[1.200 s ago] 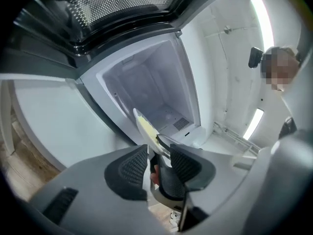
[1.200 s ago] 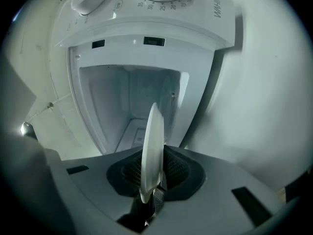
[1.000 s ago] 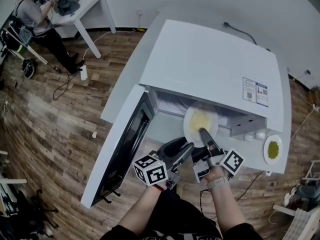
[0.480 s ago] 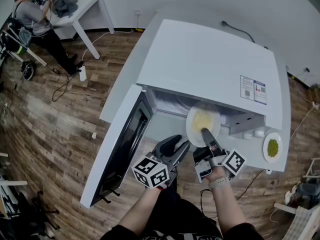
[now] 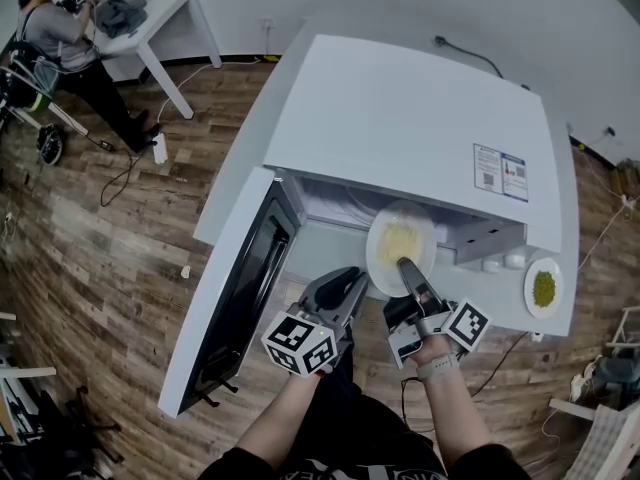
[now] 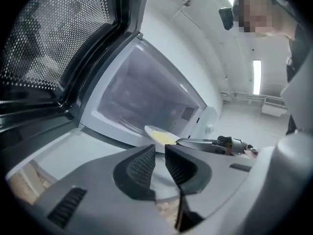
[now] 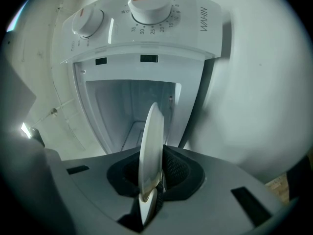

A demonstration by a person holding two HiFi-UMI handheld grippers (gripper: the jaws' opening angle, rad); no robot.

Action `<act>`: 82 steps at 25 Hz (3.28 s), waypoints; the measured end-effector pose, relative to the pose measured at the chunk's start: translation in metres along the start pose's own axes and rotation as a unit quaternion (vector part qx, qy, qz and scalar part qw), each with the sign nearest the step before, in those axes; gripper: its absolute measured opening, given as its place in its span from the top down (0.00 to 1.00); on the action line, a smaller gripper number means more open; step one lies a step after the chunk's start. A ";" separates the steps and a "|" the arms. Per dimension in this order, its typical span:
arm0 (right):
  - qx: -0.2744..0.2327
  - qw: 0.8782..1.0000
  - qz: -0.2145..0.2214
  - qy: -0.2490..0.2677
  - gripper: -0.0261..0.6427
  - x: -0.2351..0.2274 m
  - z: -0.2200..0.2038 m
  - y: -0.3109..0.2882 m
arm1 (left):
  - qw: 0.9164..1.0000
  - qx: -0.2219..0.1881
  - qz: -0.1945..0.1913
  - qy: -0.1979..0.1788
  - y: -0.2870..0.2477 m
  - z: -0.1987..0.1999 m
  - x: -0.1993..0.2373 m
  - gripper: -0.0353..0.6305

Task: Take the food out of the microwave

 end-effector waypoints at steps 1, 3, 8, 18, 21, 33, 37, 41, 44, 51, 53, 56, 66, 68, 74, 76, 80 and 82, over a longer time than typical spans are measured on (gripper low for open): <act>0.001 1.000 0.000 -0.002 0.86 0.000 -0.001 0.001 | 1.000 0.000 -0.001 -0.002 0.000 0.000 -0.001 0.85; 0.003 1.000 -0.002 -0.004 0.86 0.001 -0.003 0.002 | 1.000 0.000 -0.003 -0.006 0.001 0.002 -0.001 0.85; 0.008 1.000 0.007 -0.008 0.86 0.004 -0.008 0.006 | 1.000 -0.005 0.000 -0.008 0.005 0.004 -0.002 0.86; 0.015 1.000 0.024 -0.011 0.86 0.023 -0.024 0.027 | 0.999 -0.014 0.003 -0.028 0.029 0.010 -0.019 0.87; 0.015 0.999 0.027 -0.012 0.86 0.029 -0.030 0.039 | 0.999 -0.017 0.000 -0.033 0.038 0.010 -0.028 0.87; 0.008 0.999 0.038 -0.011 0.86 0.055 -0.063 0.105 | 0.998 -0.026 -0.009 -0.051 0.092 -0.008 -0.078 0.88; 0.013 0.999 0.038 -0.012 0.86 0.060 -0.077 0.130 | 0.998 -0.027 -0.007 -0.050 0.112 -0.020 -0.096 0.88; 0.018 0.999 0.042 -0.022 0.86 0.062 -0.092 0.148 | 0.998 -0.029 0.001 -0.050 0.133 -0.028 -0.105 0.88; 0.022 0.999 0.042 -0.026 0.86 0.062 -0.100 0.158 | 0.998 -0.029 0.006 -0.051 0.144 -0.034 -0.110 0.88; 0.023 0.998 0.042 -0.030 0.86 0.065 -0.112 0.165 | 0.998 -0.023 0.000 -0.065 0.155 -0.031 -0.114 0.88; 0.021 0.998 0.044 -0.029 0.86 0.068 -0.115 0.165 | 0.997 -0.021 -0.004 -0.069 0.157 -0.026 -0.115 0.88; 0.019 0.998 0.043 -0.033 0.86 0.073 -0.122 0.166 | 0.997 -0.018 -0.006 -0.074 0.166 -0.018 -0.118 0.88; 0.016 0.998 0.036 -0.039 0.86 0.078 -0.153 0.179 | 0.998 -0.007 -0.005 -0.065 0.196 -0.021 -0.116 0.88; 0.014 0.999 0.032 -0.040 0.86 0.078 -0.157 0.185 | 0.998 -0.005 -0.008 -0.062 0.200 -0.024 -0.118 0.88; 0.000 0.999 0.028 -0.036 0.86 0.079 -0.167 0.201 | 0.998 -0.002 -0.022 -0.066 0.210 -0.027 -0.127 0.88; -0.005 0.999 0.030 -0.036 0.86 0.082 -0.170 0.203 | 0.997 -0.003 -0.026 -0.068 0.213 -0.027 -0.128 0.88; -0.010 0.999 0.033 -0.035 0.86 0.083 -0.177 0.209 | 0.997 -0.007 -0.029 -0.069 0.220 -0.028 -0.130 0.88; -0.011 0.999 0.035 -0.036 0.86 0.084 -0.181 0.212 | 0.997 -0.008 -0.030 -0.069 0.223 -0.029 -0.131 0.88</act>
Point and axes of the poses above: the fingertips, and each gripper's own axes: y backward along the fingers, x to its left, z out of its top, the point moved 8 cm from there along y, backward along the fingers, and after that the axes turned 3 degrees about z, right-handed, at the moved point
